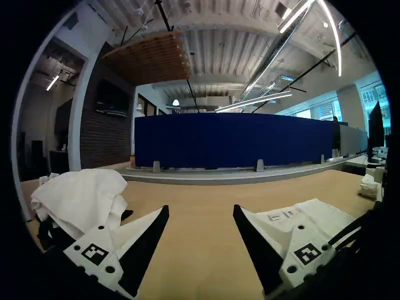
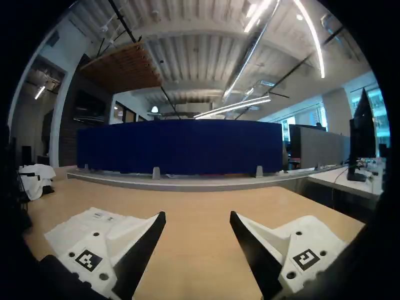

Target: Fold towel

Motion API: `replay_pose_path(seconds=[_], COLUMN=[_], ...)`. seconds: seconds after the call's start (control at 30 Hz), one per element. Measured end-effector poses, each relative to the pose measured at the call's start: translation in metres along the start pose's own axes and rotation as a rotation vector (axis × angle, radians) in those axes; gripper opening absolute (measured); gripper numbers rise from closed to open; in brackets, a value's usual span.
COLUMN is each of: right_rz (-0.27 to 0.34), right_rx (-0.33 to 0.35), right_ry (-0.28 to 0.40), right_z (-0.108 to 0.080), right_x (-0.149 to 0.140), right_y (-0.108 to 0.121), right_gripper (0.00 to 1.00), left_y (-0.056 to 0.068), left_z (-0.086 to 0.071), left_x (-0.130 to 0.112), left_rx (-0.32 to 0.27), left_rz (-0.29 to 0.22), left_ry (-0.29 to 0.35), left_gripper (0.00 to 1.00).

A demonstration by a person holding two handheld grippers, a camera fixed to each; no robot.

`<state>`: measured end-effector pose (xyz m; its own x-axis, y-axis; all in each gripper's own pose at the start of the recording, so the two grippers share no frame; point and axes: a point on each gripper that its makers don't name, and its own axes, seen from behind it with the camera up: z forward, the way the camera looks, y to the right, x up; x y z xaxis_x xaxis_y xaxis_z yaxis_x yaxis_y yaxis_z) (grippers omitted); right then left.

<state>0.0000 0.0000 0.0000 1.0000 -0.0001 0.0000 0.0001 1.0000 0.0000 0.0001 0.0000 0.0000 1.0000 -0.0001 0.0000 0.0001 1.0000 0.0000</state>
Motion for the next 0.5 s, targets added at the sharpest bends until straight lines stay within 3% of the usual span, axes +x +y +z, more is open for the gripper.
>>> replay_pose_path(seconds=[0.5], right_rz=[-0.001], right_rx=[0.000], right_ry=[-0.001], right_z=[-0.0002], right_x=[0.0009], right_y=[-0.0006], right_gripper=[1.00], left_y=[0.0007], left_z=[-0.0015], left_x=[0.0001], left_rx=[0.006], left_rz=[0.000], left_ry=[0.000], left_gripper=[0.96])
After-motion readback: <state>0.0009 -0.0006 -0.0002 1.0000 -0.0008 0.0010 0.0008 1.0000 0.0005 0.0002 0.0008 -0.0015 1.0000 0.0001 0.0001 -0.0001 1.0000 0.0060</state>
